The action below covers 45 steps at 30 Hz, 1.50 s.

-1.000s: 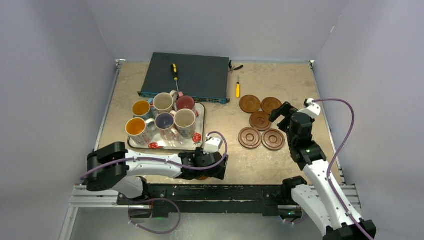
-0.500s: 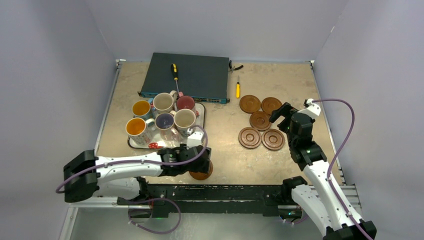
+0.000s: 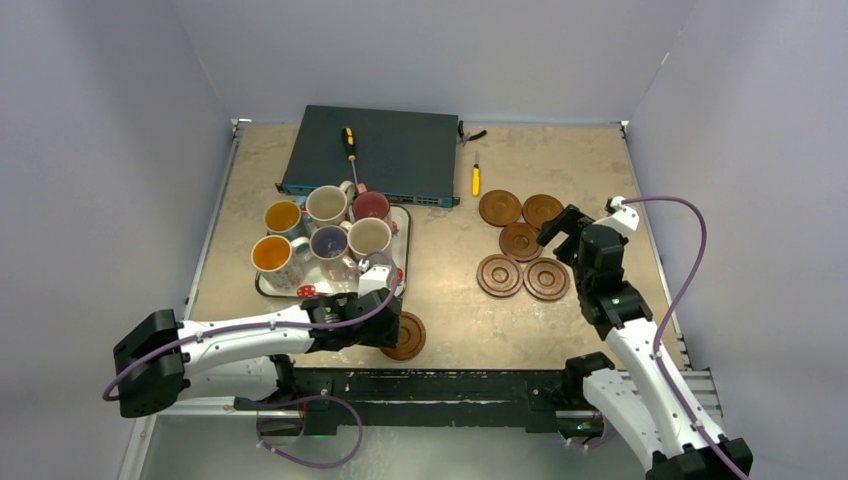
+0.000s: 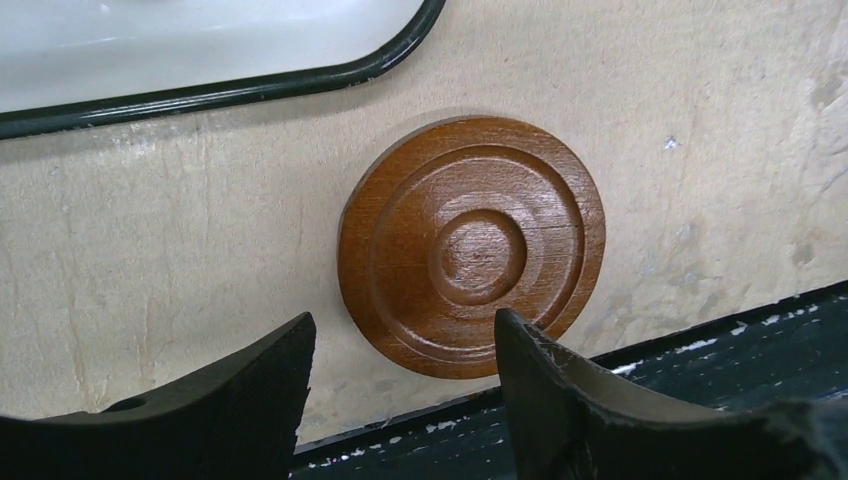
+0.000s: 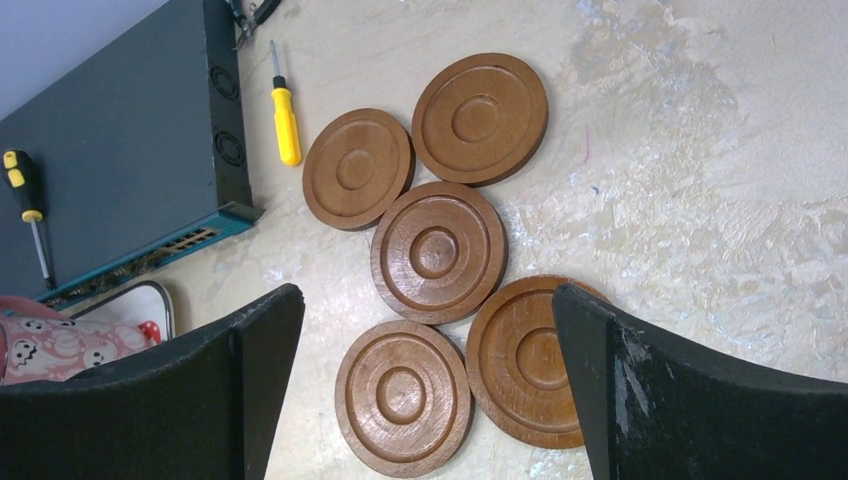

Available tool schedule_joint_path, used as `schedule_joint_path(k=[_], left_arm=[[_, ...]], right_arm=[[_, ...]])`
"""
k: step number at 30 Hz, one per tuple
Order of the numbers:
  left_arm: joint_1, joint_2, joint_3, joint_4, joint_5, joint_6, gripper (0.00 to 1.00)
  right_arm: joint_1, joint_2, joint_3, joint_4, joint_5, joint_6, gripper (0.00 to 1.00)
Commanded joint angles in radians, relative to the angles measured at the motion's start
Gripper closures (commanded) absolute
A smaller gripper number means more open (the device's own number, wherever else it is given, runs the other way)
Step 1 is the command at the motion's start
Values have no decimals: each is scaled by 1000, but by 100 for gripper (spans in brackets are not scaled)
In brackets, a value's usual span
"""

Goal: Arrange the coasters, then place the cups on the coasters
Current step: Move the coaster to the center of the board.

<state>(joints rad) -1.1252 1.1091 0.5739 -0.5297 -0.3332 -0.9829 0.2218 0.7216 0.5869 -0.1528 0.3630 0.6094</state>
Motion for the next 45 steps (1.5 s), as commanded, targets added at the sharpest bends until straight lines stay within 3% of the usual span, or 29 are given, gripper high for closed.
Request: schedule_joint_path(k=[1,34,45], left_arm=[[4,29,-8,11,23,21,38],[-3,233,-40,244,45,121,54],[-107,425,83,304,21,132,55]], right_arm=[[-4,-2,24,13,-9,-12,2],[-4,18,22,10,-22,-23,2],[-4,25,28,13,-28,-25,2]])
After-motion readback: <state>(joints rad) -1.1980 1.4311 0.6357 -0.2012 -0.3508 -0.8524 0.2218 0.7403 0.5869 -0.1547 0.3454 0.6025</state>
